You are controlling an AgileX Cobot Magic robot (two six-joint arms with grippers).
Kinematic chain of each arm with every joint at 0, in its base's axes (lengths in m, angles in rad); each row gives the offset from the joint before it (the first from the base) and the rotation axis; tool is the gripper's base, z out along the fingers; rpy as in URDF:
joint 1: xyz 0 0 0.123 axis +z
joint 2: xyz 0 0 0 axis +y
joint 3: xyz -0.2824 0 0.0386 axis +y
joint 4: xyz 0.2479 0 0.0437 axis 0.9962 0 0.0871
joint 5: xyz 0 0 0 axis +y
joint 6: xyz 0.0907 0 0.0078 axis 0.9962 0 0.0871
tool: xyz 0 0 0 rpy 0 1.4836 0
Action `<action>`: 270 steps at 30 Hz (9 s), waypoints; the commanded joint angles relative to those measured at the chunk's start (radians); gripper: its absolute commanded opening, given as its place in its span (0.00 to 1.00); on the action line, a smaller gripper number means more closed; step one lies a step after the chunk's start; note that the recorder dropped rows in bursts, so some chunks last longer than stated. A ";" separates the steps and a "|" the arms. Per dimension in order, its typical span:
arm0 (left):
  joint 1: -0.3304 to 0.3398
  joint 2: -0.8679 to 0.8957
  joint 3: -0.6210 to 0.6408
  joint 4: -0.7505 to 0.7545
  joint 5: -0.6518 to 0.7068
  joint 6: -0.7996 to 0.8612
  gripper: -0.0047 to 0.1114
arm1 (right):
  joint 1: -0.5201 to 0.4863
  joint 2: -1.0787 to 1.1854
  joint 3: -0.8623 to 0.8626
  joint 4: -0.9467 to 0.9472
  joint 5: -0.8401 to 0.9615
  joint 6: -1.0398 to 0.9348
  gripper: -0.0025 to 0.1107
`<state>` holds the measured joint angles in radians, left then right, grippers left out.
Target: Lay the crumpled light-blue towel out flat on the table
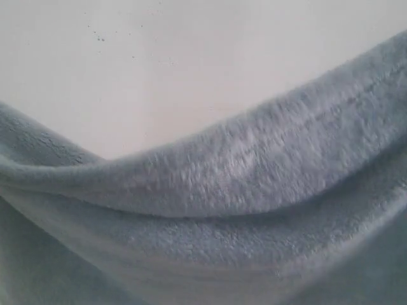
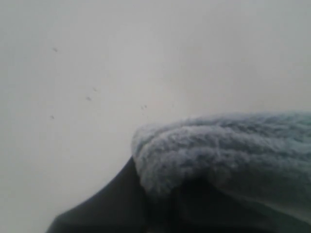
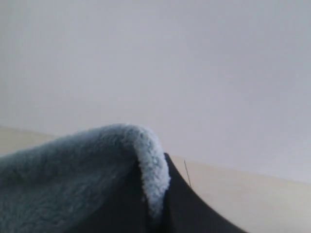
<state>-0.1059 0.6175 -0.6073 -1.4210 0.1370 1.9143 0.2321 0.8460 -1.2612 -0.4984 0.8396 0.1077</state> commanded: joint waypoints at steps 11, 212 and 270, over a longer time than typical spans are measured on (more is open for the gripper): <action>0.002 0.868 -0.042 0.005 -0.006 0.013 0.07 | -0.003 0.763 0.005 -0.098 0.012 0.064 0.02; 0.133 1.208 -0.449 0.992 0.400 -1.359 0.57 | 0.093 0.760 0.470 0.555 -0.639 -0.117 0.02; 0.027 1.110 -0.546 1.043 0.026 -1.211 0.48 | 0.111 0.760 0.470 0.520 -0.705 -0.143 0.02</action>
<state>-0.0800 1.8064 -1.1449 -0.3738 0.1756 0.7684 0.3486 1.6042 -0.7863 0.0496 0.2081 -0.0168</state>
